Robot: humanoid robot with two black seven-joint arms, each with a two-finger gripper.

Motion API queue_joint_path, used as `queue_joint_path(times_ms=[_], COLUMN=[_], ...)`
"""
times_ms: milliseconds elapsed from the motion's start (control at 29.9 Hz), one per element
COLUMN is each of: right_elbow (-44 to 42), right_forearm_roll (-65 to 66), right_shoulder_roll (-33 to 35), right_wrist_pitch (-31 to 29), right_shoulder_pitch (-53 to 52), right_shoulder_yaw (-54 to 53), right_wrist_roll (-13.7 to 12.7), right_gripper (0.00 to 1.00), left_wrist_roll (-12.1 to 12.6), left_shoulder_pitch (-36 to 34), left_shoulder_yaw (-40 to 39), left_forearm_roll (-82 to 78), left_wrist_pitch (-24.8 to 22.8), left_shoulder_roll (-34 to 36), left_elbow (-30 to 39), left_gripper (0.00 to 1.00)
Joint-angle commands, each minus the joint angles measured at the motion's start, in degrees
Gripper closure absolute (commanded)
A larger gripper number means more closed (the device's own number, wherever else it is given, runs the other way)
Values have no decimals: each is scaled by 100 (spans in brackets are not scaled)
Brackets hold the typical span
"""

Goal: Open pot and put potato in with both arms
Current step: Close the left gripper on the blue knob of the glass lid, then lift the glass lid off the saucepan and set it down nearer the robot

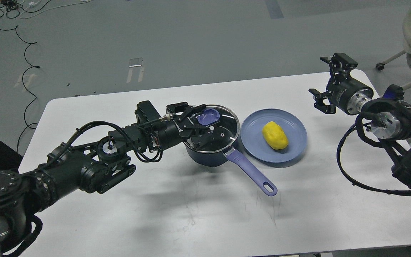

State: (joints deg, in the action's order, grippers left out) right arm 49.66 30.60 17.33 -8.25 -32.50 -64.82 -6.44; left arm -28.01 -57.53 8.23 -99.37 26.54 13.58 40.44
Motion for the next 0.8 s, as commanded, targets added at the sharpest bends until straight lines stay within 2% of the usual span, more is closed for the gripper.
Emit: queue_joint_path(times_ms=[0,301,502,635,769], right_elbow=[8,8,26,26,17], right_forearm_roll=[-10,-10,-10,-10,-10], right_shoulder_roll=[8,8,8,8,-1], right_wrist_pitch=[-1,-2,-2,-2,-2], right_shoulder_pitch=[-1,-10,-10,-10,-28], right_shoulder_yaw=[22,49,163,242,268], right_wrist_roll=[2,2,2,2,2], right_gripper=[0,0,0,0,0], left_wrist_roll=[1,1,1,1,1], left_shoulder_pitch=[-65,-372,-390,-303,-206], left_shoulder_yaw=[-14,-14,-14,-6,-6], left_forearm_roll=[163,621,621,664,779], left_wrist_pitch=[0,-53,-53,-53,-44], left_shoulder_roll=[-4,250,970,1593,1911], left_elbow=[69,359,623,605,570], left_gripper=[49,49,49,49,49])
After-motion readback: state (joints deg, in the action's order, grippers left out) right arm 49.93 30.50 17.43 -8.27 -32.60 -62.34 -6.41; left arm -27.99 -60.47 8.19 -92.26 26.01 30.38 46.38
